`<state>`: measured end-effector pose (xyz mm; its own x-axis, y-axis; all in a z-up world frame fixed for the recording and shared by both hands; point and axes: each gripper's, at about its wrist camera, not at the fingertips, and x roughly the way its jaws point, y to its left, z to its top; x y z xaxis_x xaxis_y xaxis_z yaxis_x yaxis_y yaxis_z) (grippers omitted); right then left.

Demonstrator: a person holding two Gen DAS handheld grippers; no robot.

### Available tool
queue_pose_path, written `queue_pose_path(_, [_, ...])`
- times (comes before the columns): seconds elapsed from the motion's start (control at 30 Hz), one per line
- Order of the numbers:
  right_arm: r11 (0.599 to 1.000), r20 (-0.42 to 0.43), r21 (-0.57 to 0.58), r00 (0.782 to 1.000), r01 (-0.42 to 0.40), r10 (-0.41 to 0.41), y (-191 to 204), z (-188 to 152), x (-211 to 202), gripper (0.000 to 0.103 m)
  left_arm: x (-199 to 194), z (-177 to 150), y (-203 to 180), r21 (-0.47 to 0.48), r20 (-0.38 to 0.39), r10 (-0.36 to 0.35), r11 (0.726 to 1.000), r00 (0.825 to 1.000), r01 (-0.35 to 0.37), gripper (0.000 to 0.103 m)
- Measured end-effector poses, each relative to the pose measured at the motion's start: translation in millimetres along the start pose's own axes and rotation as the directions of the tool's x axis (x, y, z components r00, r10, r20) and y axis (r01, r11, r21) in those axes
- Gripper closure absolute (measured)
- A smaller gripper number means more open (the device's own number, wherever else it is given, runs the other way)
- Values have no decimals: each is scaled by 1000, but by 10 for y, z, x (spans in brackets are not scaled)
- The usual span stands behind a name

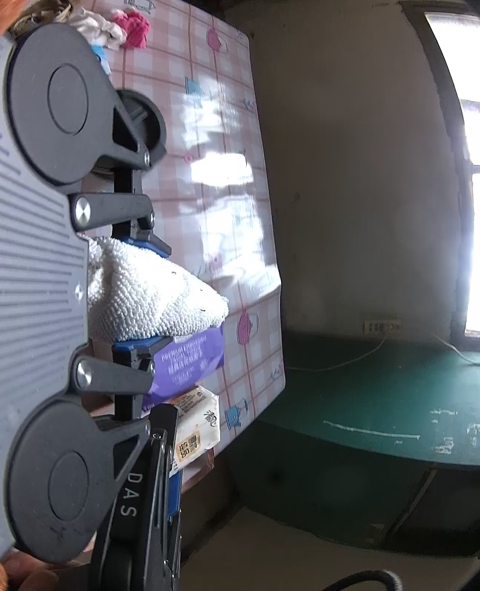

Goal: Organize soft objects
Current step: 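Carry the towel and tissue pack with both grippers toward the white cardboard box, then open the right gripper over the box while the left releases the towel inside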

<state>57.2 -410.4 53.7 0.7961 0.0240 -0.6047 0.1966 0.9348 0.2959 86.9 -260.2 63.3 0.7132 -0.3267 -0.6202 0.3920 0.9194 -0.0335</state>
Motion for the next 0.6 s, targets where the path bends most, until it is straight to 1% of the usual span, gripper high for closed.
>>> queue_pose_path(0.17, [999,-3,18,1000,30,-30,-253,32,26,40,81,7,-182,14,-1,-38,999,999,38,59])
queue_pose_path(0.33, [996,-21,56,997,69,-68,-583,41,98,40,216,-31,-358,23,-22,-84,996,996,85,59])
queue_pose_path(0.6, [991,-60,87,993,104,-99,-1004,87,315,40,414,-103,-650,40,-57,-172,984,983,174,59])
